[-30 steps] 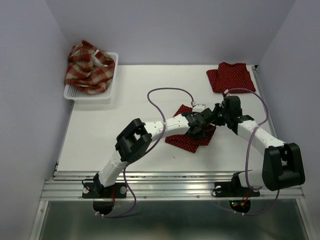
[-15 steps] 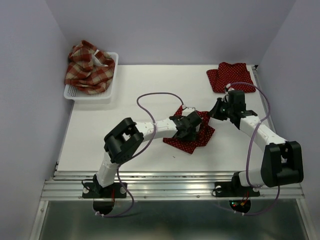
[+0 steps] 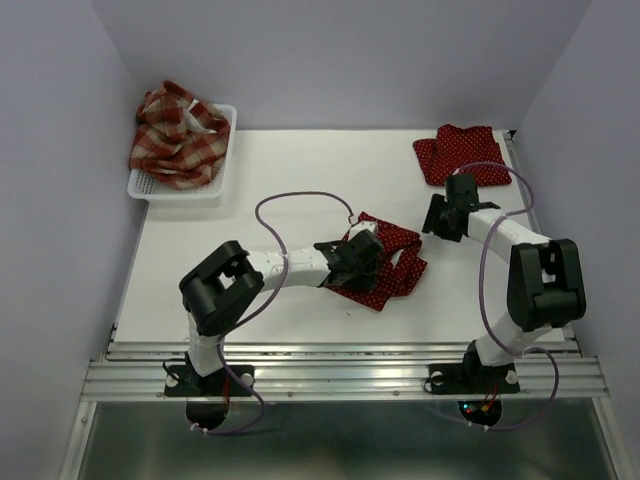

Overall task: Fold and stack the skirts
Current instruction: Fold the skirt

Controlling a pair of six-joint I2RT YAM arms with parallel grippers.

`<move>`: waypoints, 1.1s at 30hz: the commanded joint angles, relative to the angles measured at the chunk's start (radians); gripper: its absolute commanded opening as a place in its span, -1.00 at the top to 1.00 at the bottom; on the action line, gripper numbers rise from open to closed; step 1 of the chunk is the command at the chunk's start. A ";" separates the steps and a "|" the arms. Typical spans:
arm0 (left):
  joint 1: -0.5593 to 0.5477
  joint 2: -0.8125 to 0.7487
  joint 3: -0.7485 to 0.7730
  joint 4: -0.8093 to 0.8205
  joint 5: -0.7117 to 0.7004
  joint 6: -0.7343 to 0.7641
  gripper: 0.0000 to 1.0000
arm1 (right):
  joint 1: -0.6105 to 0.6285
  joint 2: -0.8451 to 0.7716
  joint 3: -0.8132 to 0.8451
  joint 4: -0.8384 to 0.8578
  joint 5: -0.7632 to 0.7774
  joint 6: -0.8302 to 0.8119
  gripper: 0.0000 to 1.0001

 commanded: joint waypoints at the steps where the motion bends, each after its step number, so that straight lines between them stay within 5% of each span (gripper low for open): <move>1: -0.004 -0.021 -0.050 -0.123 0.051 0.029 -0.04 | -0.015 -0.072 0.055 -0.001 -0.004 -0.017 -0.23; 6: -0.004 -0.138 -0.030 -0.097 0.077 0.045 -0.15 | -0.015 -0.283 -0.040 0.117 -0.430 -0.001 -0.39; 9: -0.004 -0.230 -0.024 -0.100 0.060 0.061 -0.49 | -0.015 -0.418 -0.122 0.154 -0.593 0.015 -0.95; 10: -0.006 -0.254 -0.025 -0.104 0.046 0.065 -0.61 | -0.015 -0.445 -0.139 0.152 -0.610 0.022 -1.00; 12: 0.004 -0.318 -0.039 -0.121 0.003 0.071 -0.97 | 0.006 -0.503 -0.182 0.128 -0.626 0.035 -1.00; 16: 0.079 -0.405 -0.071 -0.147 -0.018 0.073 -0.97 | 0.095 -0.540 -0.249 0.160 -0.639 0.093 -1.00; 24: 0.349 -0.589 -0.286 -0.120 -0.012 0.041 -0.97 | 0.238 -0.358 -0.248 0.122 -0.431 0.151 -0.96; 33: 0.433 -0.631 -0.387 -0.095 0.025 0.021 -0.97 | 0.247 -0.290 -0.283 0.138 -0.408 0.161 -0.27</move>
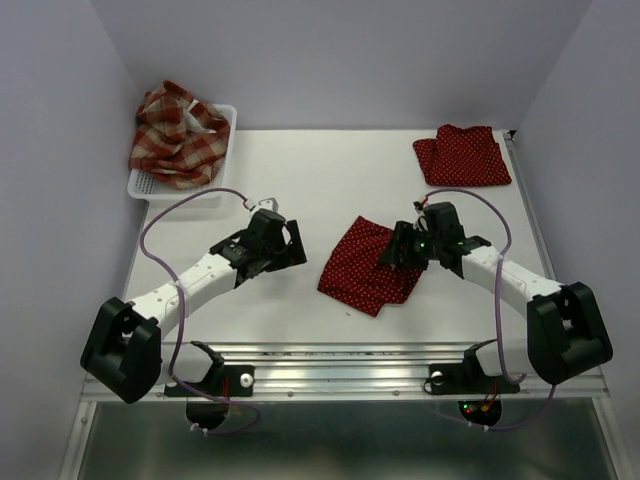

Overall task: Fold and stack the skirts
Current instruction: Fold the skirt

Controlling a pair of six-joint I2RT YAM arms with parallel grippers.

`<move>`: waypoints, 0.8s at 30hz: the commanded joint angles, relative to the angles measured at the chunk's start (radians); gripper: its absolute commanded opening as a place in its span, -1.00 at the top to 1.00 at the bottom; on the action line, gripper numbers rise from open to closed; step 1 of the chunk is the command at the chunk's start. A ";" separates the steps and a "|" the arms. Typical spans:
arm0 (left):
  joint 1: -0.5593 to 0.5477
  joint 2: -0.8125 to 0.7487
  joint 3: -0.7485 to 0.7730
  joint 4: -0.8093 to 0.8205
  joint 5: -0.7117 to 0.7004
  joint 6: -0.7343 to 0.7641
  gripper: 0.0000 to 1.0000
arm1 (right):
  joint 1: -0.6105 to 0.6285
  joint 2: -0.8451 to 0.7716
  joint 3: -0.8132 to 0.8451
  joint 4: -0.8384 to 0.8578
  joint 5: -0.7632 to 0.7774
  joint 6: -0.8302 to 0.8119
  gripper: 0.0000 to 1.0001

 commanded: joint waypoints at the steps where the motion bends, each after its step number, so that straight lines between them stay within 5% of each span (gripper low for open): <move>1: 0.012 -0.030 -0.009 0.034 0.015 -0.007 -0.97 | 0.021 0.005 -0.028 0.032 0.005 0.013 -0.27; 7: 0.024 -0.041 0.000 0.039 0.012 -0.007 -0.97 | 0.022 -0.005 -0.057 -0.011 0.049 0.012 -0.25; 12: 0.027 -0.053 0.001 0.042 0.010 -0.005 -0.97 | 0.031 -0.035 -0.080 0.025 0.000 0.036 0.64; 14: 0.028 -0.053 -0.004 0.046 0.012 -0.008 -0.97 | 0.031 -0.077 -0.080 0.024 -0.008 0.047 0.77; 19: 0.032 -0.036 -0.013 0.071 0.028 -0.022 -0.97 | 0.031 -0.253 -0.099 -0.071 -0.018 0.082 0.99; 24: 0.035 0.005 0.002 0.092 0.048 -0.027 -0.97 | 0.031 -0.370 -0.214 -0.146 -0.058 0.191 0.99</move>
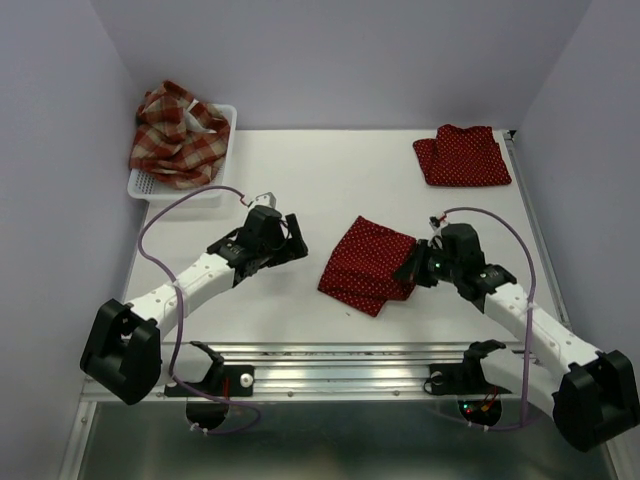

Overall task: Fold and stack the skirts
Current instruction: Fold the skirt

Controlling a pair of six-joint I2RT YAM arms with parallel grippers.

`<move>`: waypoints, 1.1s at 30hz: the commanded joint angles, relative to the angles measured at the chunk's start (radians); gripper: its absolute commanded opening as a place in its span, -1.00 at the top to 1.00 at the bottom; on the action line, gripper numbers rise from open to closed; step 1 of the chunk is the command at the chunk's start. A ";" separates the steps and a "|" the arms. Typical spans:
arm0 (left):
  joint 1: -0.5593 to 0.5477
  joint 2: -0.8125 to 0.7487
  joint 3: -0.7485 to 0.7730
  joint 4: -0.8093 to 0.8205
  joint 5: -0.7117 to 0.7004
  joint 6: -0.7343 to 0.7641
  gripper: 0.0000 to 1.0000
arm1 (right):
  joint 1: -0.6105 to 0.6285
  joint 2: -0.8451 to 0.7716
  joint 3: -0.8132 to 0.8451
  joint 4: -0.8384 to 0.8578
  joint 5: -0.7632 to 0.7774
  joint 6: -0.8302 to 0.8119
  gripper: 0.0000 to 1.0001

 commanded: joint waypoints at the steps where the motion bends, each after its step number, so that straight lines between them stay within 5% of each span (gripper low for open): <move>1: 0.008 0.027 0.010 0.039 0.013 -0.008 -0.97 | 0.008 -0.054 -0.097 -0.102 -0.026 0.103 0.96; 7: 0.008 0.047 0.042 0.039 0.003 -0.005 -0.97 | 0.008 -0.065 -0.213 -0.184 0.109 0.184 0.61; 8: 0.006 0.049 0.053 0.035 0.003 -0.003 -0.97 | 0.008 -0.063 -0.201 -0.184 0.116 0.180 0.28; 13: 0.006 0.061 0.077 0.038 0.014 0.014 -0.97 | 0.008 -0.059 -0.008 -0.280 0.182 0.085 -0.28; 16: 0.008 0.075 0.099 0.038 0.020 0.021 -0.97 | 0.008 -0.065 0.096 -0.336 0.188 0.051 -0.99; 33: -0.063 0.211 0.102 0.162 0.221 0.040 -0.97 | 0.008 0.308 0.271 0.006 0.209 0.074 -1.00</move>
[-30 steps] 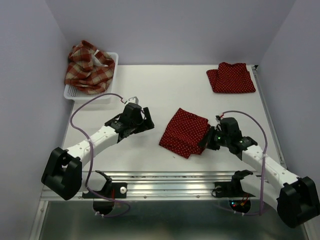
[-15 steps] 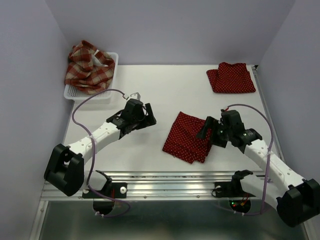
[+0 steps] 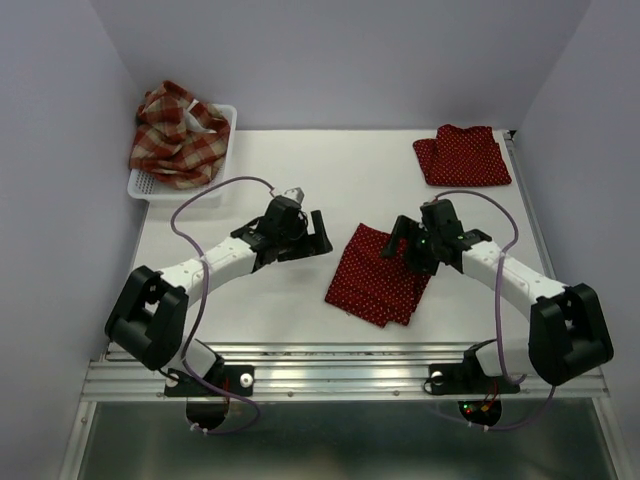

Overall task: Fold and stack the skirts
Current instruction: Fold the skirt

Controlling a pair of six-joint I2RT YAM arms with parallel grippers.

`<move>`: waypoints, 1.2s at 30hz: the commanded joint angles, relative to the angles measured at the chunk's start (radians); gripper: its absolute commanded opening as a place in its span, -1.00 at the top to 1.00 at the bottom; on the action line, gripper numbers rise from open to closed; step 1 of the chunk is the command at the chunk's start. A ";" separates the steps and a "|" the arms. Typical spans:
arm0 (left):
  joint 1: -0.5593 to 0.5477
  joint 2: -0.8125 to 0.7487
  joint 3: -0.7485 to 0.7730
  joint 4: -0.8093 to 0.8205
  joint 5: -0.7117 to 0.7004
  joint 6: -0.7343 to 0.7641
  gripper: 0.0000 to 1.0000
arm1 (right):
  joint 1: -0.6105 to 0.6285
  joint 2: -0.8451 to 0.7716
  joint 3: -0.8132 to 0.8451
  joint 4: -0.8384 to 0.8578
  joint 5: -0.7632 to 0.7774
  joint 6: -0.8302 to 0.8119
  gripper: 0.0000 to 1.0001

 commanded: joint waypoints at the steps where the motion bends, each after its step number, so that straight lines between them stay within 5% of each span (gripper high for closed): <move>1: -0.037 0.015 -0.016 0.058 0.062 0.006 -0.97 | 0.008 0.020 0.090 0.156 0.036 0.007 -1.00; 23: -0.175 0.081 -0.033 0.136 0.105 -0.005 -0.97 | -0.011 0.223 0.003 0.153 0.125 0.013 -1.00; 32: -0.176 -0.020 -0.058 0.072 -0.011 -0.023 -0.97 | -0.011 0.471 0.228 0.153 0.136 -0.246 -1.00; 36: -0.140 -0.117 -0.076 -0.028 -0.077 -0.027 -0.97 | -0.011 0.672 0.523 0.150 0.003 -0.482 -1.00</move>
